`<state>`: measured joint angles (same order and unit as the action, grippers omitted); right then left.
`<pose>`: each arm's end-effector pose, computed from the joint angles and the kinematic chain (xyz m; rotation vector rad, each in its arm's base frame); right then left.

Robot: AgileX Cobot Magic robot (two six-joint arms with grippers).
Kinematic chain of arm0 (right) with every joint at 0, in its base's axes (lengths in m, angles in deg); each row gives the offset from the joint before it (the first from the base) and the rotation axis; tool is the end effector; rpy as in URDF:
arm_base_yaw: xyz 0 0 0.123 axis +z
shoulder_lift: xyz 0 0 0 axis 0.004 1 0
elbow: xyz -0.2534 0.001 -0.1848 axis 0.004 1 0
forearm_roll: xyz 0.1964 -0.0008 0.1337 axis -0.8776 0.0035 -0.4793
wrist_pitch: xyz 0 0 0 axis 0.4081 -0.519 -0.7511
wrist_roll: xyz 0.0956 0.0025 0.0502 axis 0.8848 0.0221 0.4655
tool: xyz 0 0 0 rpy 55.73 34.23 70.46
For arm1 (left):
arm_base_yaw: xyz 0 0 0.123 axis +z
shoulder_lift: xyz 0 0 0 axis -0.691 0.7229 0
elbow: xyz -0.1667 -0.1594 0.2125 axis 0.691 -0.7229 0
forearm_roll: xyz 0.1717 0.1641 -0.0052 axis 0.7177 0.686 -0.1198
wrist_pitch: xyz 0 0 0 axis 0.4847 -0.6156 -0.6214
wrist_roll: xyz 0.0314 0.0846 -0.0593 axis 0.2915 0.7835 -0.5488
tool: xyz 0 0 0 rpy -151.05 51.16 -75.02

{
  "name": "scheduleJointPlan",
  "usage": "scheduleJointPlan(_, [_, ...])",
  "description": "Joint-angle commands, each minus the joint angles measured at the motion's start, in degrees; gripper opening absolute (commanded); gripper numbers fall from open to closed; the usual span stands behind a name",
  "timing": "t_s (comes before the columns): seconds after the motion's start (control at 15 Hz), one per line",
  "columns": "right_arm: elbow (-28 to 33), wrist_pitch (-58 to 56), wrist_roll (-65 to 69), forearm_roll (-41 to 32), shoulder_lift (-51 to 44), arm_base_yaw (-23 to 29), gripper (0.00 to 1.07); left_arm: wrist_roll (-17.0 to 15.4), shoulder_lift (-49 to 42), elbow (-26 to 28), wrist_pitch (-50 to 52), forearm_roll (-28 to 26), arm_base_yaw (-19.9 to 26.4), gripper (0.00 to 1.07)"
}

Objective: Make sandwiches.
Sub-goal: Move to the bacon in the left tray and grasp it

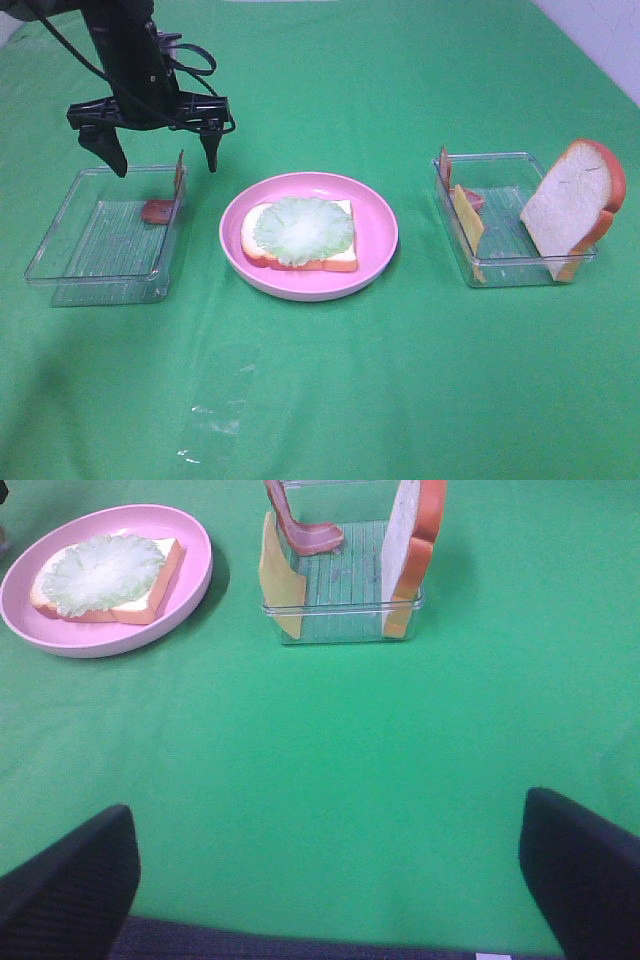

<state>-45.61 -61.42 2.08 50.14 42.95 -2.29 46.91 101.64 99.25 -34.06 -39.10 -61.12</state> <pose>-0.0296 0.0159 0.2469 -0.0612 2.1169 0.1022 0.4886 -0.1539 0.1849 -0.1312 2.9583 -0.1053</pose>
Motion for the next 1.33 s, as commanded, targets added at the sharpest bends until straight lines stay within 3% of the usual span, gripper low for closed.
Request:
scheduleJointPlan(0.07, [0.17, 0.29, -0.11, -0.23, -1.78, 0.06, 0.98, -0.52, 0.80, 0.11, -3.90, 1.15, -0.17, 0.99])
scheduleJointPlan(0.33, [0.17, 0.29, -0.11, -0.23, -1.78, 0.06, 0.98, -0.97, 0.80, 0.11, -1.89, 1.95, -0.17, 0.96])
scheduleJointPlan(0.53, [0.17, 0.29, -0.11, -0.23, -1.78, 0.06, 0.98, -0.92, 0.80, 0.11, -1.26, 2.01, -0.17, 0.86])
scheduleJointPlan(0.67, [0.17, 0.29, -0.11, -0.23, -1.78, 0.06, 0.98, -0.97, 0.80, 0.11, 0.46, 1.95, -0.17, 0.66])
scheduleJointPlan(0.73, [0.17, 0.29, -0.11, -0.23, -1.78, 0.06, 0.98, -1.43, 0.80, 0.11, 1.66, 1.89, -0.17, 0.47])
scheduleJointPlan(1.0, [0.17, 0.29, -0.11, -0.23, -1.78, 0.06, 0.98, -1.60, 0.86, 0.11, 4.30, 1.55, -0.17, 0.10])
scheduleJointPlan(1.13, [0.17, 0.29, -0.11, -0.23, -1.78, 0.06, 0.98, -2.01, 0.86, 0.11, 5.21, 0.74, -0.17, 0.00])
scheduleJointPlan(1.33, [0.17, 0.29, -0.11, -0.23, -1.78, 0.06, 0.98, -2.29, 0.86, 0.11, 5.61, 0.34, -0.17, 0.00])
